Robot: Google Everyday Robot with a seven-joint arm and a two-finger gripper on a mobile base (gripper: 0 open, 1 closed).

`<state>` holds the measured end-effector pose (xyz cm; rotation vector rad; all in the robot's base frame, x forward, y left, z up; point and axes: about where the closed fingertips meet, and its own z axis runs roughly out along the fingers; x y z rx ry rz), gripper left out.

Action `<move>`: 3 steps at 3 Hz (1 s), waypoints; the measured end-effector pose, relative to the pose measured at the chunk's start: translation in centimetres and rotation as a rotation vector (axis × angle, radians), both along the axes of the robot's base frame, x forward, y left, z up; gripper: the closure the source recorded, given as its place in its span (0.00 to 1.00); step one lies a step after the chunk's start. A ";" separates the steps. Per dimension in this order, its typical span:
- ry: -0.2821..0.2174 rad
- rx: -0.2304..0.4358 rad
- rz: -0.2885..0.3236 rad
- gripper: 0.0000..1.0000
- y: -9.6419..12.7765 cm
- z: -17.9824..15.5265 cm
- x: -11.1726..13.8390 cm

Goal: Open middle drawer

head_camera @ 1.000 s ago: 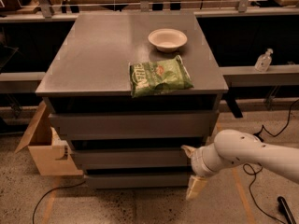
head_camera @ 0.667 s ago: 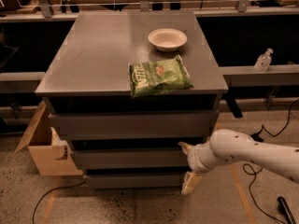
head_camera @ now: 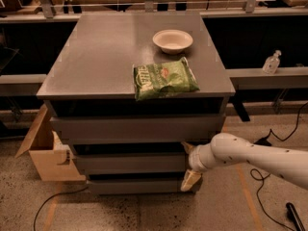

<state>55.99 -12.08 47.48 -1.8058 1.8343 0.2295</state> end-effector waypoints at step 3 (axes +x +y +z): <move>0.012 0.027 -0.009 0.00 2.3 -3.9 3.2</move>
Offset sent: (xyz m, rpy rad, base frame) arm 0.0431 0.0246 -0.0411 0.0334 -0.0047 -0.0145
